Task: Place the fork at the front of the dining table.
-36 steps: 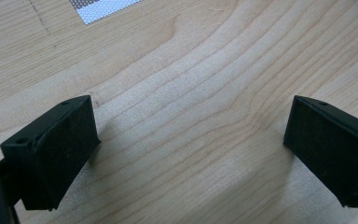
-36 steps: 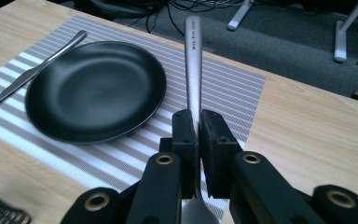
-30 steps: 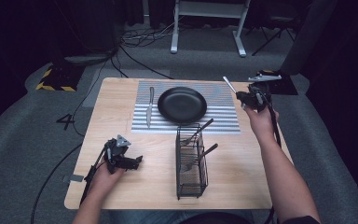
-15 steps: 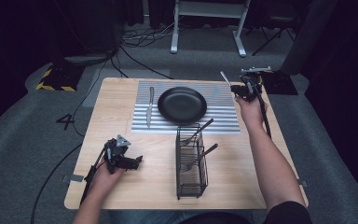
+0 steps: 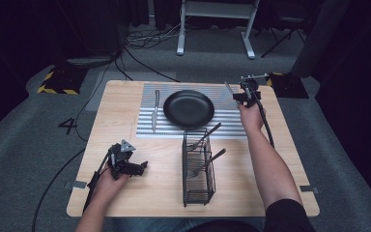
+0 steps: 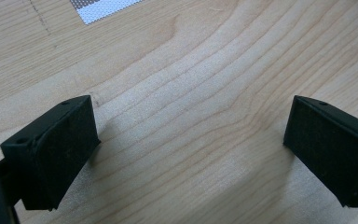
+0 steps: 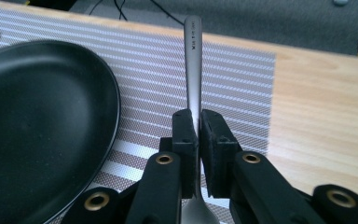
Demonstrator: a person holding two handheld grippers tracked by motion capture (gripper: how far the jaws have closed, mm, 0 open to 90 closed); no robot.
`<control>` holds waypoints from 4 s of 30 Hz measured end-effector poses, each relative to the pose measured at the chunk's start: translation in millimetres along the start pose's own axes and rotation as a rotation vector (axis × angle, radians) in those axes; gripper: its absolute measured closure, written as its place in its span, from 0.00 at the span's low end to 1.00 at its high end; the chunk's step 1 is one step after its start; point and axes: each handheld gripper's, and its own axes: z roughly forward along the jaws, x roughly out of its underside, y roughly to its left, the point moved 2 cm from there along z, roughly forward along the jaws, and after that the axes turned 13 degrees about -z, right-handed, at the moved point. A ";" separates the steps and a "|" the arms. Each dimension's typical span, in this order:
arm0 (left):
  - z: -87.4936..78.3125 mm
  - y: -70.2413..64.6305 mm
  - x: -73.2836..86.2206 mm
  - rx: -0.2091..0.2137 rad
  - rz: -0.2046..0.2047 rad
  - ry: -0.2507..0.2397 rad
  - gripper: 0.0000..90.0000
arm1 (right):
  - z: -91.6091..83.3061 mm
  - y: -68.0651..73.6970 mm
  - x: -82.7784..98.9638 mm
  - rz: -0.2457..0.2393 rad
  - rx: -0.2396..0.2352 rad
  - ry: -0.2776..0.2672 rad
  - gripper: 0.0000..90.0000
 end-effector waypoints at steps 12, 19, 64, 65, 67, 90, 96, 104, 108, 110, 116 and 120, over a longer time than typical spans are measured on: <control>0.0 -0.1 0.0 0.001 -0.002 0.000 0.03 | 41.7 11.6 15.0 0.036 -0.009 0.075 0.94; 0.0 -0.1 0.0 0.001 -0.002 0.000 0.03 | 56.9 13.4 21.3 0.077 -0.005 0.096 0.94; 0.2 0.1 -0.2 0.000 0.000 -0.001 0.03 | 2.5 11.2 79.8 0.001 -0.032 0.147 0.68; 0.1 0.1 -0.2 0.000 0.001 0.000 0.03 | 3.7 12.8 81.1 0.005 -0.037 0.152 0.67; 0.1 0.1 -0.2 0.000 0.001 0.000 0.03 | 6.8 17.7 84.0 0.010 -0.056 0.163 0.67; 0.1 0.1 -0.2 -0.001 0.001 0.000 0.03 | -47.0 26.2 67.3 -0.078 -0.113 0.061 0.57; 0.1 0.1 -0.2 -0.001 0.001 0.000 0.03 | -79.2 29.6 74.9 -0.145 -0.160 0.006 0.53; 0.1 0.0 -0.2 -0.001 0.001 0.000 0.03 | -121.6 27.4 100.9 -0.211 -0.173 -0.107 0.50; 0.2 0.0 -0.2 -0.001 0.000 -0.001 0.03 | -135.3 23.0 114.3 -0.200 -0.177 -0.128 0.49; 0.1 0.0 -0.2 -0.001 0.000 -0.001 0.03 | -142.3 20.2 122.5 -0.191 -0.193 -0.147 0.48; 0.1 0.0 -0.2 -0.001 0.001 -0.001 0.03 | -155.9 17.0 141.2 -0.207 -0.217 -0.150 0.46; 0.1 0.0 -0.2 -0.001 0.001 0.000 0.03 | -160.8 17.2 153.8 -0.222 -0.236 -0.148 0.45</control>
